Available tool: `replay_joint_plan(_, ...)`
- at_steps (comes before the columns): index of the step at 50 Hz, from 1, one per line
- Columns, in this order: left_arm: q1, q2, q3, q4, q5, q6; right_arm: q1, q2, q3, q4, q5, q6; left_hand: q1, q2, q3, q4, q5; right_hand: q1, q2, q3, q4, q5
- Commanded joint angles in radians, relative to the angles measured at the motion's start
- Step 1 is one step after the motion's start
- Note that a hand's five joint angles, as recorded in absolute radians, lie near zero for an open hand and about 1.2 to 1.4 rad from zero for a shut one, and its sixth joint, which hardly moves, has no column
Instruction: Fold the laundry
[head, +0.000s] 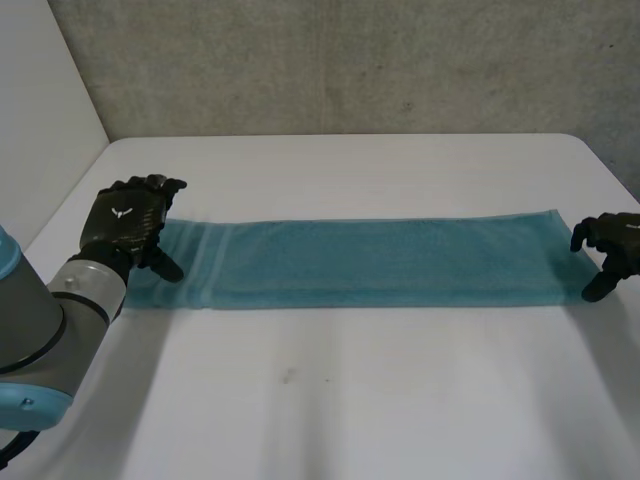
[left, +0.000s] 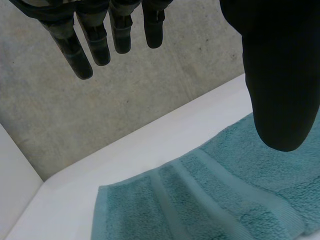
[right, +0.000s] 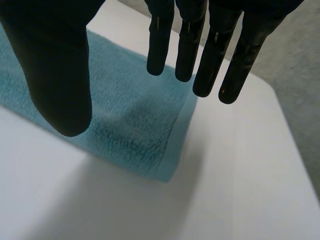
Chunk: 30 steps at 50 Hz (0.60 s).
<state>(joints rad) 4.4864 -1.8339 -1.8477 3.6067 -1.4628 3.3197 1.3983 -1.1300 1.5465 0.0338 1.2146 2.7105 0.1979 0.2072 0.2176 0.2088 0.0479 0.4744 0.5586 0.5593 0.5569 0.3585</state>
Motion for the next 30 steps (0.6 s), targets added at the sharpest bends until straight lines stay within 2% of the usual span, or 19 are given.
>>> replay_joint_plan(1,0.0,-0.008,-0.004,0.003,-0.001,-0.003,-0.038,0.079,0.0,-0.074,-0.058,-0.043,-0.023,-0.033,-0.043,-0.034,-0.048,0.227,0.143,0.142,0.145,0.168)
replay_joint_plan(15,0.01,-0.013,-0.008,0.003,0.001,-0.003,-0.048,0.144,-0.009,-0.124,-0.05,-0.069,-0.023,-0.033,-0.043,-0.034,-0.048,0.309,0.225,0.224,0.227,0.251)
replay_joint_plan(18,0.01,-0.013,-0.008,0.003,0.001,-0.003,-0.048,0.159,-0.016,-0.137,-0.05,-0.069,-0.023,-0.033,-0.043,-0.034,-0.048,0.485,0.4,0.4,0.402,0.426)
replay_joint_plan(19,0.01,-0.013,-0.01,0.003,0.001,-0.003,-0.048,0.167,-0.022,-0.137,-0.05,-0.069,-0.023,-0.033,-0.043,-0.034,-0.048,0.622,0.538,0.537,0.54,0.563)
replay_joint_plan(20,0.01,-0.013,-0.011,0.003,0.001,-0.003,-0.05,0.171,-0.028,-0.138,-0.047,-0.069,-0.023,-0.033,-0.043,-0.034,-0.048,0.919,0.835,0.834,0.836,0.86)
replay_joint_plan(28,0.01,-0.013,-0.016,0.003,0.001,-0.003,-0.062,0.18,-0.062,-0.146,-0.003,-0.078,-0.023,-0.033,-0.043,-0.034,-0.048,0.922,0.838,0.837,0.839,0.863)
replay_joint_plan(30,0.01,-0.011,-0.016,0.003,0.001,-0.003,-0.071,0.2,-0.085,-0.149,0.069,-0.098,-0.023,-0.033,-0.043,-0.034,-0.048,0.922,0.838,0.837,0.839,0.863)
